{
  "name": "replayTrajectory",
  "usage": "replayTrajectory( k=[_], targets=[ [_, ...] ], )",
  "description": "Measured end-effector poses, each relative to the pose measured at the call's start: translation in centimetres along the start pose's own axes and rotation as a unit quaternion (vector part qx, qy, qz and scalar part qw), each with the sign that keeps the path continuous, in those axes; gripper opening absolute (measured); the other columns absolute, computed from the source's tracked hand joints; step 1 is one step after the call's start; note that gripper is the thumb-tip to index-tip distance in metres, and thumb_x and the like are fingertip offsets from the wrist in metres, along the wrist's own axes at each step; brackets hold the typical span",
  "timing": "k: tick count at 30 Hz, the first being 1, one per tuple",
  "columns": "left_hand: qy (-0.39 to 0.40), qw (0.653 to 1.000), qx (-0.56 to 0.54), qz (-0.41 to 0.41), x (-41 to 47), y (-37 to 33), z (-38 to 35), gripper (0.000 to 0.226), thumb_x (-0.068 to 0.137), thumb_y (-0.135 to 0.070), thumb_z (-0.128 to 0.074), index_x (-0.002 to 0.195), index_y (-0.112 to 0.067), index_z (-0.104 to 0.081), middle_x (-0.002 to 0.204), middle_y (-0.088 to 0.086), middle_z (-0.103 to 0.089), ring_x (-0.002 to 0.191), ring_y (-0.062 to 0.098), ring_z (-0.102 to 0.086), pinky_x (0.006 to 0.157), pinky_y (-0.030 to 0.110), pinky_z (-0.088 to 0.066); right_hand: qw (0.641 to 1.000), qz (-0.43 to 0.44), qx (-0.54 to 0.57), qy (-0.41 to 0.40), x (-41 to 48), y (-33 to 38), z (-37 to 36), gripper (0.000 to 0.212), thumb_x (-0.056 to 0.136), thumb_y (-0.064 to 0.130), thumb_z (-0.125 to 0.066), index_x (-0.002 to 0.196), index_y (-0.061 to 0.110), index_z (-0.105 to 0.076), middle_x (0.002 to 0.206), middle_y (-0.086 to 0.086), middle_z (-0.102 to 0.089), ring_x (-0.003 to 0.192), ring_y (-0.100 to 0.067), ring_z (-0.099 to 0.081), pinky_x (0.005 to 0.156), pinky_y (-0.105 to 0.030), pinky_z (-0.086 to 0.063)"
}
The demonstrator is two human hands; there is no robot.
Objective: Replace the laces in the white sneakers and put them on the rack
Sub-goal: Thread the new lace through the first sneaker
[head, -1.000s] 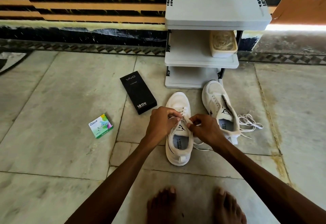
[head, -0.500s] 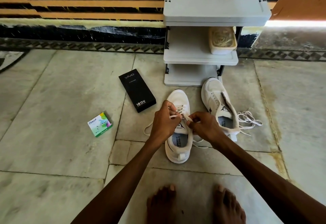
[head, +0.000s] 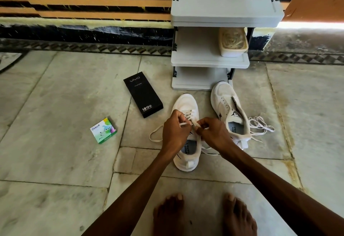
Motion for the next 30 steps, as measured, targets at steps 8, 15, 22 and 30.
replayTrajectory(
  k=[8,15,22,30],
  targets=[
    [-0.022,0.999,0.016,0.038,-0.4,-0.5,-0.2,0.024,0.083,-0.019,-0.074,0.097,-0.033,-0.06,0.093,-0.009,-0.07,0.09,0.012,-0.067,0.089,0.037,-0.054,0.999,0.022,0.027,0.027,0.4,-0.1,0.7,0.018,0.096,0.013,-0.057,0.089,0.006,-0.072,0.078,-0.008,-0.074,0.072,-0.021,-0.072,0.078,-0.043,-0.059],
    [0.092,0.988,0.024,0.117,0.4,-0.7,0.2,0.05,0.076,-0.023,-0.081,0.121,-0.028,-0.059,0.095,-0.009,-0.067,0.104,0.017,-0.065,0.097,0.039,-0.05,0.996,0.088,-0.005,-0.021,0.9,0.4,0.5,0.012,0.08,0.008,-0.075,0.074,0.017,-0.072,0.063,0.01,-0.066,0.062,-0.01,-0.067,0.069,-0.038,-0.058],
    [0.162,0.962,0.213,0.06,1.4,-1.0,0.7,0.108,0.073,-0.048,-0.078,0.154,-0.022,-0.012,0.132,-0.003,-0.061,0.131,0.024,-0.047,0.115,0.05,-0.026,0.983,0.134,-0.088,-0.087,1.1,3.4,4.6,0.019,0.074,-0.001,-0.064,0.077,0.018,-0.066,0.07,0.007,-0.066,0.067,-0.014,-0.063,0.062,-0.028,-0.046],
    [0.18,0.959,0.214,0.046,1.2,-1.0,0.5,0.092,0.073,-0.046,-0.078,0.146,-0.03,-0.024,0.119,-0.011,-0.068,0.129,0.019,-0.048,0.116,0.053,-0.017,0.794,0.128,0.584,-0.108,0.9,8.8,13.9,0.018,0.097,-0.003,-0.043,0.084,0.009,-0.051,0.082,-0.007,-0.058,0.076,-0.018,-0.061,0.08,-0.034,-0.059]
  ],
)
Point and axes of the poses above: each hand's wrist, its own x-axis towards the middle knuckle, its own z-axis out of the back of the hand, y = z × x, the point moved 4 cm from there along x, towards the middle knuckle
